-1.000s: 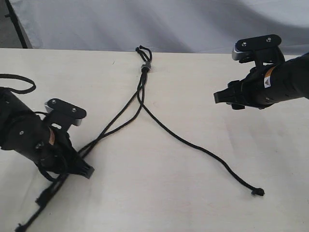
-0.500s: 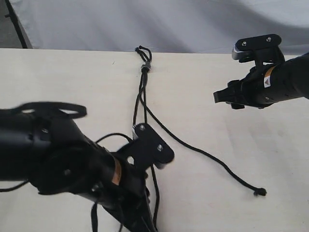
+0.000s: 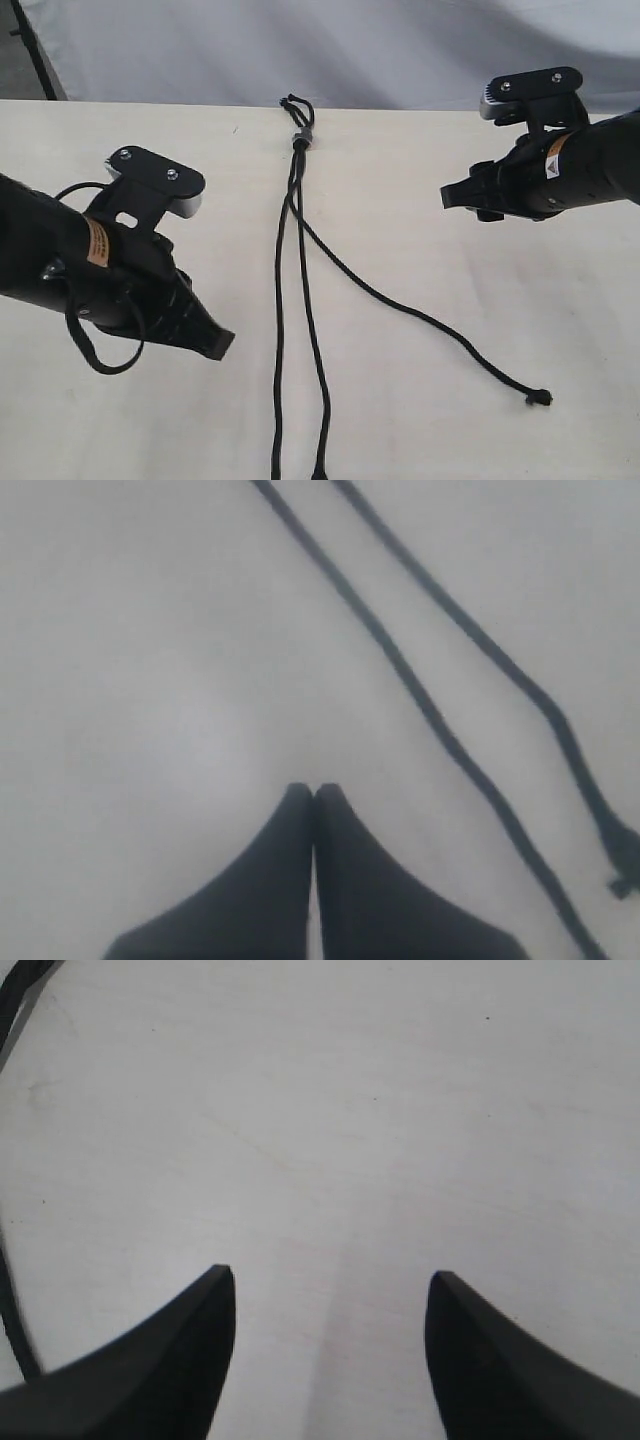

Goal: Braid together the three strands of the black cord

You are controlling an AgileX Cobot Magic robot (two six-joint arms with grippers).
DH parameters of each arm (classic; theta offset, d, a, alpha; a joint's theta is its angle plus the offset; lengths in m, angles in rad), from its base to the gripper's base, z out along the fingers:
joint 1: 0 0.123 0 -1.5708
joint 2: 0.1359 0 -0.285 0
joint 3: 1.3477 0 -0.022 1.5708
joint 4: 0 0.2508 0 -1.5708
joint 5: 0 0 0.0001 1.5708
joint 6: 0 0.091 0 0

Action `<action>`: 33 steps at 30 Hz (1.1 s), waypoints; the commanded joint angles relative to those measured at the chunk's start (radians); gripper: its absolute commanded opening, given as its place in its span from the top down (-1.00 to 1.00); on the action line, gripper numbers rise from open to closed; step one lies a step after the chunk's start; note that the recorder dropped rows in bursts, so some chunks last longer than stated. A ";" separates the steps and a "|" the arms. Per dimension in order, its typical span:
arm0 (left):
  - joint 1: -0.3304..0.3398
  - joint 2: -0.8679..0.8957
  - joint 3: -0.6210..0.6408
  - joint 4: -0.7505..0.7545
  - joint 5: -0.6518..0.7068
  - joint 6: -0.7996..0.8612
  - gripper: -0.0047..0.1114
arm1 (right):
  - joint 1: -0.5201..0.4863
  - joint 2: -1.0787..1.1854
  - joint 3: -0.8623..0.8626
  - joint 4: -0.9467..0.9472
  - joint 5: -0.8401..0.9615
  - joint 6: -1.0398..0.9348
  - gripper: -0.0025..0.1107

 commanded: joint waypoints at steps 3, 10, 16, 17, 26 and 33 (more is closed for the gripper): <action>-0.117 0.046 0.006 -0.123 -0.152 0.016 0.84 | -0.006 -0.002 0.001 -0.003 -0.002 0.004 -0.01; -0.208 0.252 -0.106 -0.133 -0.138 -0.029 0.11 | -0.006 -0.002 0.001 -0.003 0.000 0.008 -0.01; -0.259 0.420 -0.255 -0.129 -0.053 -0.039 0.01 | -0.006 -0.002 0.001 -0.003 0.000 0.008 -0.01; -0.259 0.446 -0.278 -0.129 -0.038 -0.043 0.01 | -0.006 -0.002 0.001 -0.003 0.000 0.008 -0.01; -0.259 0.614 -0.384 -0.060 0.058 -0.058 0.51 | -0.006 -0.002 0.001 -0.003 0.000 0.008 -0.01; -0.259 0.582 -0.421 -0.053 0.144 -0.030 0.92 | -0.006 -0.002 0.001 -0.003 0.000 0.004 -0.01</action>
